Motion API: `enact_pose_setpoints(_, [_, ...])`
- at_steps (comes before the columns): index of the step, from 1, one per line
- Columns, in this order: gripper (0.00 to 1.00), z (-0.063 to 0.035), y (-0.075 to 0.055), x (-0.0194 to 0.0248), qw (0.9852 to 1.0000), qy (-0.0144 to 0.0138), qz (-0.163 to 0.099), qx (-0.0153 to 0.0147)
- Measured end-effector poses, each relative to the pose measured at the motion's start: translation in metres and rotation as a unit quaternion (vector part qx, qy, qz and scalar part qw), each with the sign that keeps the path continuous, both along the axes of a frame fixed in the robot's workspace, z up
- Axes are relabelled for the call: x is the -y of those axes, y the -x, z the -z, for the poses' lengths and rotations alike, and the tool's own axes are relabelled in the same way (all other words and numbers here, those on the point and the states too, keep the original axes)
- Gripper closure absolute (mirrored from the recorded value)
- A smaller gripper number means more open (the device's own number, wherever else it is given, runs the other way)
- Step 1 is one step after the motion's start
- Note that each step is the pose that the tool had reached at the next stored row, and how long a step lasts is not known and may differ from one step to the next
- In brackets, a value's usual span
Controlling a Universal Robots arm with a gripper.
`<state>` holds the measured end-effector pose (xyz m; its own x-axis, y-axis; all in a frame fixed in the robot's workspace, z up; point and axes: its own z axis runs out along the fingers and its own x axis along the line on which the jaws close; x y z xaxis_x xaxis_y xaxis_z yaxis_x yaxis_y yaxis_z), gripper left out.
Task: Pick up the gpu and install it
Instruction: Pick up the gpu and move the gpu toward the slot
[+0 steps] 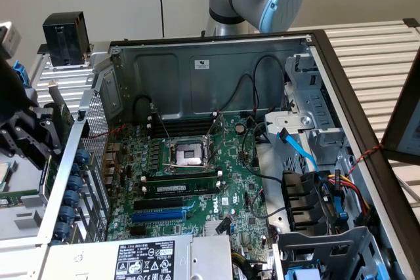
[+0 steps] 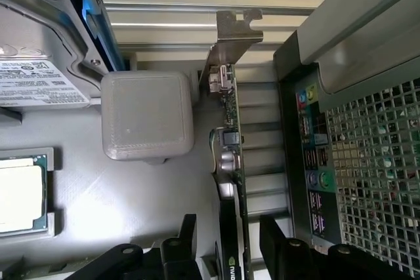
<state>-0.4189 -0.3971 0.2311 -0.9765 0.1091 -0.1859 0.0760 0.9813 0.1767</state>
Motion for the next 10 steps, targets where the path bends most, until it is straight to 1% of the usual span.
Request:
enact_pose_setpoints(2, [0.49,0.0017,-0.001,-0.0001,1.0,-0.0034,0.0,0.0])
enact_pose_setpoints(3, [0.49,0.0021,-0.0011,-0.0005,1.0,-0.0046,0.0,0.0])
enact_pose_setpoints(4, [0.49,0.0026,-0.0013,-0.0011,1.0,-0.005,0.0,0.0])
enact_pose_setpoints(6, [0.49,0.0035,-0.0015,-0.0029,1.0,-0.005,0.0,-0.0004])
enact_pose_setpoints(7, [0.49,0.0036,-0.0018,-0.0036,1.0,-0.0046,0.0,-0.0007])
enact_pose_setpoints(8, [0.49,0.0037,-0.0019,-0.0055,1.0,-0.0032,0.0,-0.0009])
enact_pose_setpoints(10, [0.49,0.0041,-0.0024,-0.0067,1.0,-0.0006,0.0,-0.0017])
